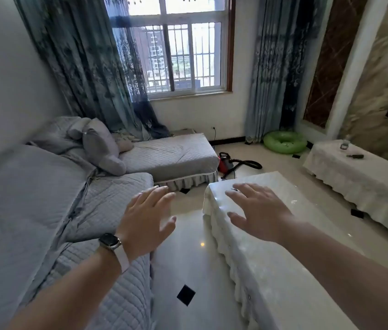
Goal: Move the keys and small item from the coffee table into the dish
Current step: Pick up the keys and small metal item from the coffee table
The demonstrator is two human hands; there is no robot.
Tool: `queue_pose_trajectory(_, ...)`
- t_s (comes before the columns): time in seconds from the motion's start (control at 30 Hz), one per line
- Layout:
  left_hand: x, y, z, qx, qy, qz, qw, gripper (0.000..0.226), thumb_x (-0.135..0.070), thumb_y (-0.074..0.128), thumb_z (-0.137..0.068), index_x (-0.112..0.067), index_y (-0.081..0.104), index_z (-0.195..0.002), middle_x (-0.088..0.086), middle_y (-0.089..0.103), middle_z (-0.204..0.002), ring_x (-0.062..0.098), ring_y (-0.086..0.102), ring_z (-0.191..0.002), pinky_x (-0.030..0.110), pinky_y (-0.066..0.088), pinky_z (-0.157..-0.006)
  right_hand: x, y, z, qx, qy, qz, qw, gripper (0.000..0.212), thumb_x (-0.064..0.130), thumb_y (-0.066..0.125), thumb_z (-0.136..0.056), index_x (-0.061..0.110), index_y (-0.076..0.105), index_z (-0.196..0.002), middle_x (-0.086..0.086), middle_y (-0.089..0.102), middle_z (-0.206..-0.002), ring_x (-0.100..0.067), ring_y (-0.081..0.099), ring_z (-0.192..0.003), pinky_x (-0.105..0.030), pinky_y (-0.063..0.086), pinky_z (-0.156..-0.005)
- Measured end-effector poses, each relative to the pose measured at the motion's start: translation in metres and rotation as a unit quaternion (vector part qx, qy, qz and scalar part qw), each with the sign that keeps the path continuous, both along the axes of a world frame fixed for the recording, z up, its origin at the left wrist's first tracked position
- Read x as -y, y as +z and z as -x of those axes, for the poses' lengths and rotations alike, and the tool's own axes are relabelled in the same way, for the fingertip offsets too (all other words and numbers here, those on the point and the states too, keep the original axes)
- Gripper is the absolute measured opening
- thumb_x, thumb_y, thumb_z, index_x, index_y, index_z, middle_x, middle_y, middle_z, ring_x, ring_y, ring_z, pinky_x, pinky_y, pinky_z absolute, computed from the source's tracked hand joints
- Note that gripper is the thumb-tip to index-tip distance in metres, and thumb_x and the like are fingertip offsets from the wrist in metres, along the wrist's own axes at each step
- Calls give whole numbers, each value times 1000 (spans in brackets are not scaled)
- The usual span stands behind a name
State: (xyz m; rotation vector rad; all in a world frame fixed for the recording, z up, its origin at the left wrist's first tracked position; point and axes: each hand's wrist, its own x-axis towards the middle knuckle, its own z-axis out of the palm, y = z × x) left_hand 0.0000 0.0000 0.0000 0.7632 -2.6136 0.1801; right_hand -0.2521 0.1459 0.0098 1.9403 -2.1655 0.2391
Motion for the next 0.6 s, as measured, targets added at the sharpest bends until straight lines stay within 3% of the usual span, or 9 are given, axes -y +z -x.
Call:
queue_pose_trajectory(0.37,128,6,97,-13,-4,-24,1000,57,-44,49,-83,-14,59,-130,8,58,-139,30,49,-131,47,37,-107,130,9,97,-3,16,12,1000,54,46,53,-87,17,50,-132,-9,50,-139,-30,43,-128,-46,37,-102)
queue_pose_trajectory(0.6,239,-22,145,-44,-29,-61,997,56,-43,51,-81,-11,63,-125,11,61,-134,34,53,-125,50,42,-103,228,-21,132,-8,-23,-14,1000,55,50,48,-87,22,45,-135,-7,45,-145,-27,38,-132,-43,31,-104)
